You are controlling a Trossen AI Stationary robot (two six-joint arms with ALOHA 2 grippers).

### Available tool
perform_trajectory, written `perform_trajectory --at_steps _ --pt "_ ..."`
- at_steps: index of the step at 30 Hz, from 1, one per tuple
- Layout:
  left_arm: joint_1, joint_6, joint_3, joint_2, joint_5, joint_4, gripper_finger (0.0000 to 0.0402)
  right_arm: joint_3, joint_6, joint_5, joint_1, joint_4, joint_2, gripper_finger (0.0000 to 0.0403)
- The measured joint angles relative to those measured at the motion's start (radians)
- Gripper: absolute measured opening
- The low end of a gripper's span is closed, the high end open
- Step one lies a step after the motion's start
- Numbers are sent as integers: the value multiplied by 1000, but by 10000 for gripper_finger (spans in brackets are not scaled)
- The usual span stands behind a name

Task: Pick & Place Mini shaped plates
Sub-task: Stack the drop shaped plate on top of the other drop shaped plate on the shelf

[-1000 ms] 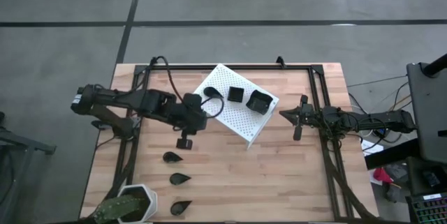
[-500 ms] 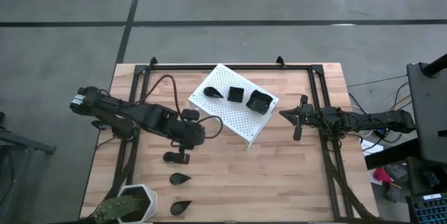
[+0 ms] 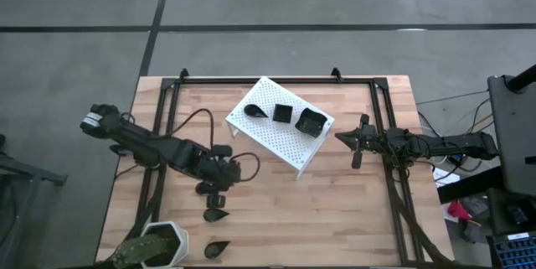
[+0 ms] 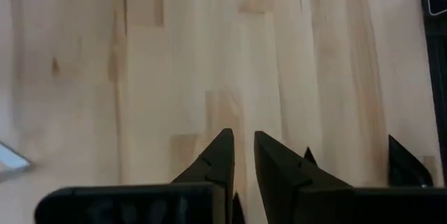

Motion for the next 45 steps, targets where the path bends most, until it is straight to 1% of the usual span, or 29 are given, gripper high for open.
perform_trajectory --at_steps 7,15,23,36,45 --pt "-62 -188 -78 -32 -1 1 49 0 0 0 0 0 0 8" --pt "-121 -322 -125 -32 -5 19 50 0 0 0 0 0 0 8" --pt "-141 -386 -143 -32 -16 22 51 0 0 0 0 0 0 8" --pt "-204 -412 -146 -32 -23 45 51 0 0 0 0 0 0 8" --pt "-227 -501 -226 -32 -11 122 51 0 0 0 0 0 0 8"
